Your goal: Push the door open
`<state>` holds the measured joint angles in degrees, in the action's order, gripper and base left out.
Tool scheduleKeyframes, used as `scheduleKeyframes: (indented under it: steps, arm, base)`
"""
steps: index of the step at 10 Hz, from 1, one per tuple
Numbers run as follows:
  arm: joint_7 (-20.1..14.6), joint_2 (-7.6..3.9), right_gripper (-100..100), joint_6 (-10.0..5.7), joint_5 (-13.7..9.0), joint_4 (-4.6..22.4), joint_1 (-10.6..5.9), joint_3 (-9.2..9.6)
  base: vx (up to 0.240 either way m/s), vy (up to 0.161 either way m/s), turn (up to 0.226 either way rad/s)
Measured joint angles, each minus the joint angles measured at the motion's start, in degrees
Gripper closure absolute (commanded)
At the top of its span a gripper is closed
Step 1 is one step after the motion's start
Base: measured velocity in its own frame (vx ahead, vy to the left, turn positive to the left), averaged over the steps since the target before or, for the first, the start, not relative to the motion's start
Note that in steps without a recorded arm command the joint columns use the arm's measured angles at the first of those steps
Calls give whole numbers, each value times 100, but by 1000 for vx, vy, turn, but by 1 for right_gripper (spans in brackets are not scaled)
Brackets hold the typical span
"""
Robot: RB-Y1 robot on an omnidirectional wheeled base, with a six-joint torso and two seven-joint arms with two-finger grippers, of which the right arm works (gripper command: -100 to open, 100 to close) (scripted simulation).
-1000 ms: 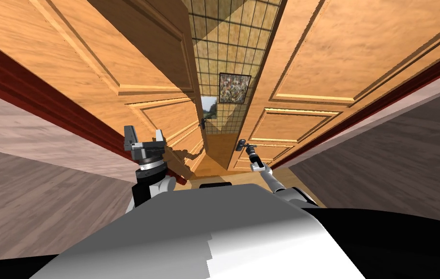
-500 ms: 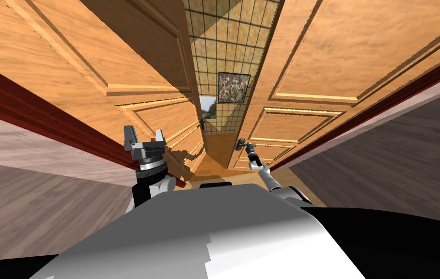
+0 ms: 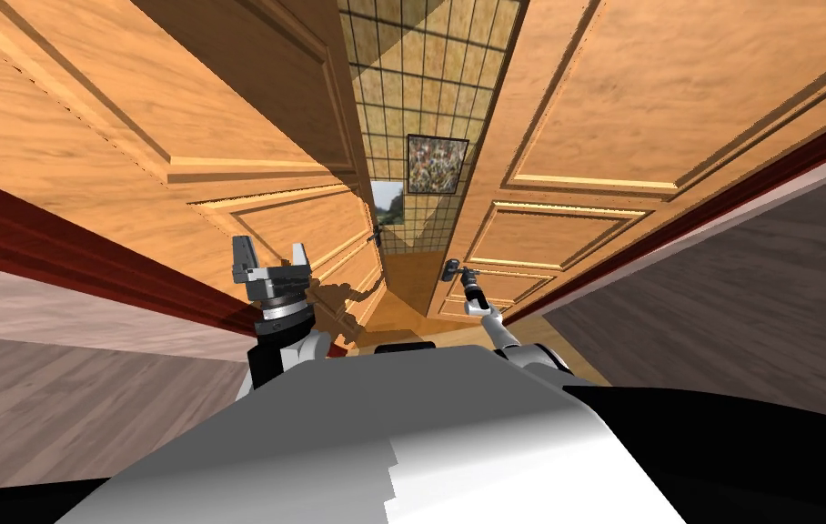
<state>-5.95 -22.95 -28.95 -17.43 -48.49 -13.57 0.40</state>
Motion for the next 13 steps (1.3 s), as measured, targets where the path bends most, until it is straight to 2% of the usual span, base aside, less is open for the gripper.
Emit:
scheduleKeyframes:
  steps: [2, 4, 6, 13]
  arm:
    - [151, 104, 100, 110, 6, -162, 42, -152]
    - [275, 205, 100, 131, 27, 50, -124, -309]
    - [468, 383, 100, 113, 57, 256, -304, -512]
    - [1115, 889, 100, 164, 138, 656, -735, -1212]
  base:
    - [68, 5, -36]
    - [93, 5, -41]
    - [101, 12, -52]
    - [106, 16, -49]
